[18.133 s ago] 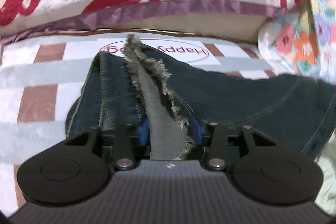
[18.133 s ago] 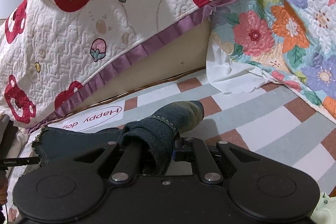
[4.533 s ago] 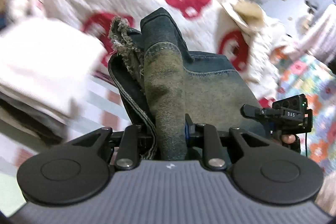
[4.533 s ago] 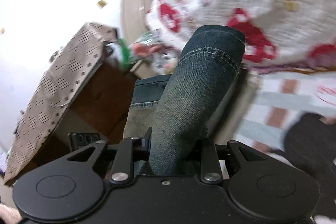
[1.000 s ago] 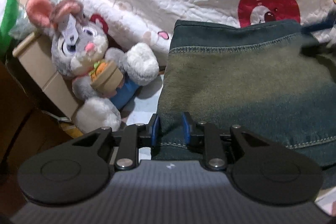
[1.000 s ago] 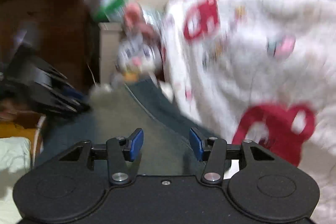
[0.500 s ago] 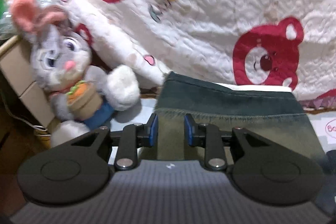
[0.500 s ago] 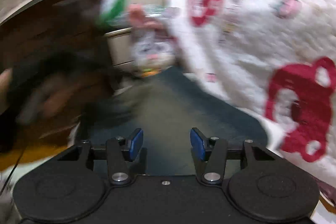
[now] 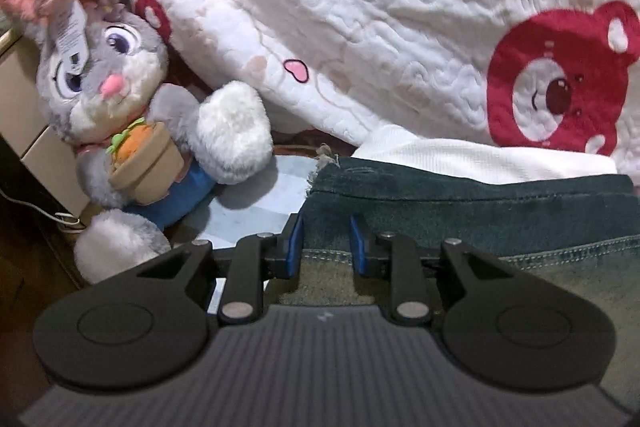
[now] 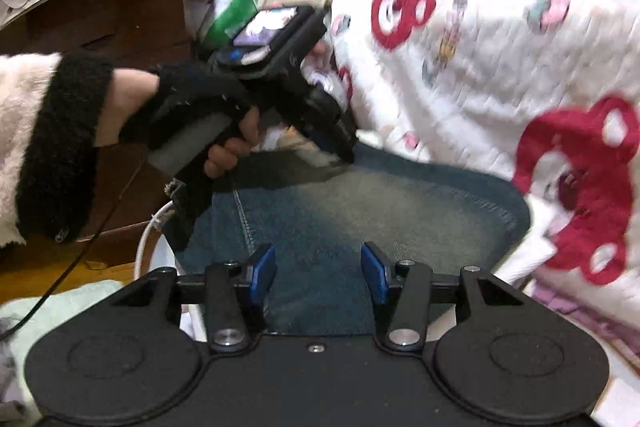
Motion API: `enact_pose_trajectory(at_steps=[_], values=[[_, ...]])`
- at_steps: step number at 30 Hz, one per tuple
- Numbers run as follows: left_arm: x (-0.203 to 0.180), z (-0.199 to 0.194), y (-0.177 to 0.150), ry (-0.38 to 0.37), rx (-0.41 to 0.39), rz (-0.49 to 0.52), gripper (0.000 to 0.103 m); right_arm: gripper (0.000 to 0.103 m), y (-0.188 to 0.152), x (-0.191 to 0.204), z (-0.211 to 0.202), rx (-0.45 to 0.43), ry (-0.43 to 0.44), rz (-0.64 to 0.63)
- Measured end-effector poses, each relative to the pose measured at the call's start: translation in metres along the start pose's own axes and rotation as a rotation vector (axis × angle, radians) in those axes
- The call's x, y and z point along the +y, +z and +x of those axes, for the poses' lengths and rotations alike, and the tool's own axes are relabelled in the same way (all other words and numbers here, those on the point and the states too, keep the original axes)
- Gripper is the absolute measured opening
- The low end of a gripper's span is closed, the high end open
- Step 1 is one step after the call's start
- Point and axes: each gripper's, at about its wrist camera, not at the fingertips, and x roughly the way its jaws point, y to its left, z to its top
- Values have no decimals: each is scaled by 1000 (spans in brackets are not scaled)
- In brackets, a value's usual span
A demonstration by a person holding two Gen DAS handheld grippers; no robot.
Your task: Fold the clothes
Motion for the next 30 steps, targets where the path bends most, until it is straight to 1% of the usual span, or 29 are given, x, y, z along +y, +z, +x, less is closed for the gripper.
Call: enact_pose_trajectory(at_steps=[3, 6, 8, 9, 11, 12, 13, 14, 15, 17, 19, 20, 22, 24, 26, 27, 30], values=[[-1, -5, -10, -1, -52, 38, 25, 54, -18, -4, -19, -3, 49, 56], [-2, -12, -19, 5, -112, 55, 25, 54, -37, -6, -28, 8, 63, 94], [-2, -18, -25, 0, -152, 64, 29, 54, -43, -9, -34, 21, 71, 117], [0, -24, -27, 6, -158, 58, 40, 54, -44, -14, -37, 32, 89, 152], [3, -42, -33, 41, -138, 38, 59, 54, -51, -28, -48, 37, 147, 268], [7, -53, -39, 29, -129, 24, 65, 55, -55, -34, -55, 25, 151, 307], [10, -65, -48, 1, -131, 6, 69, 55, -59, -39, -63, 15, 135, 327], [3, -78, -58, -19, -130, -3, 76, 56, -62, -42, -69, 19, 105, 324], [-4, -90, -68, -24, -132, -7, 81, 56, -64, -45, -74, 28, 74, 315], [-16, -110, -89, -43, -125, -38, 82, 56, -68, -49, -85, 43, 19, 298], [-28, -125, -110, -62, -108, -85, 82, 56, -71, -50, -98, 57, 9, 295], [-36, -130, -119, -57, -101, -110, 82, 56, -72, -50, -104, 63, 5, 295], [-57, -146, -138, -33, -125, -134, 82, 56, -77, -45, -120, 79, -5, 275], [-73, -164, -154, 13, -151, -159, 82, 56, -82, -41, -134, 90, -29, 271], [-84, -181, -170, 42, -149, -222, 82, 56, -89, -41, -150, 94, -54, 287], [-89, -191, -178, 43, -151, -264, 82, 58, -92, -41, -159, 90, -67, 297], [-107, -218, -198, 43, -205, -345, 82, 59, -99, -45, -181, 79, -97, 333]])
